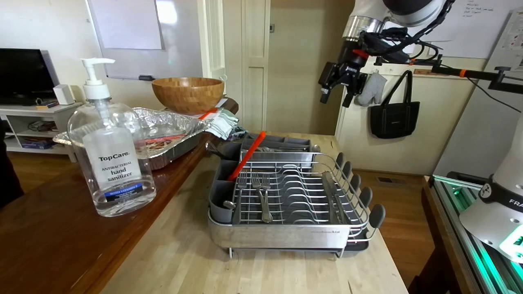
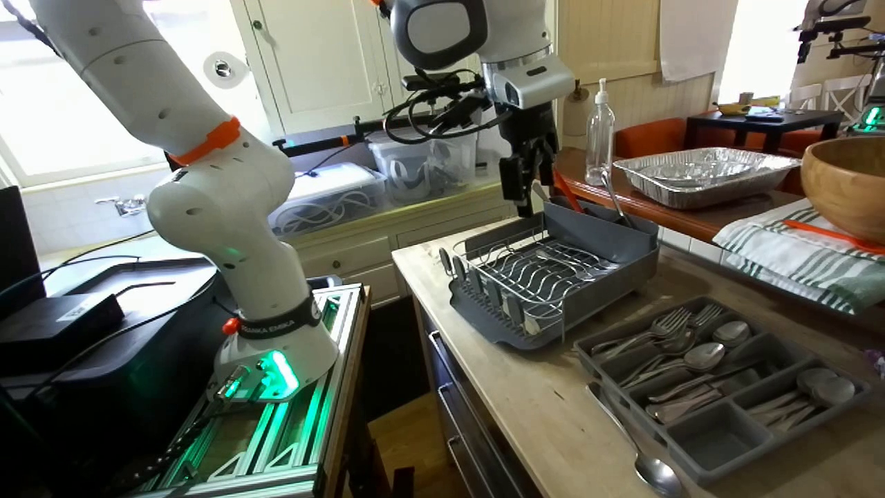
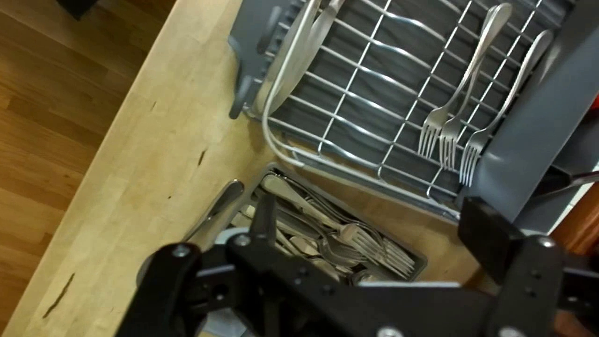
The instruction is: Put the forks in the gray tray
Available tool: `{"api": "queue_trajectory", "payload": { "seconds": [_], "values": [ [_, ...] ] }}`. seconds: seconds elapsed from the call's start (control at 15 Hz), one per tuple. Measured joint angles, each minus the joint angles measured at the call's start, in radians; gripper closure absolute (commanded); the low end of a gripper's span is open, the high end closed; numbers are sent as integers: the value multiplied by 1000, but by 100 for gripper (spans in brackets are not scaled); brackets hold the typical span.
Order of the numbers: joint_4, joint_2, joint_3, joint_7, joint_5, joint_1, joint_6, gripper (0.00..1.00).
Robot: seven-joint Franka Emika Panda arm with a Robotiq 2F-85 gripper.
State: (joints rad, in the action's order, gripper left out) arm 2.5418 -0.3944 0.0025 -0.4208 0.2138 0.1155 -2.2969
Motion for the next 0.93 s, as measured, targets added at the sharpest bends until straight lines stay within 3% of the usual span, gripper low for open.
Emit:
{"api": "queue_trajectory", "payload": {
  "seconds": [0.6, 0.93],
  "values": [
    [-24, 35, 12, -9, 4, -17, -17, 0],
    [-52, 158, 50, -19, 116, -90, -194, 0]
  ]
}}
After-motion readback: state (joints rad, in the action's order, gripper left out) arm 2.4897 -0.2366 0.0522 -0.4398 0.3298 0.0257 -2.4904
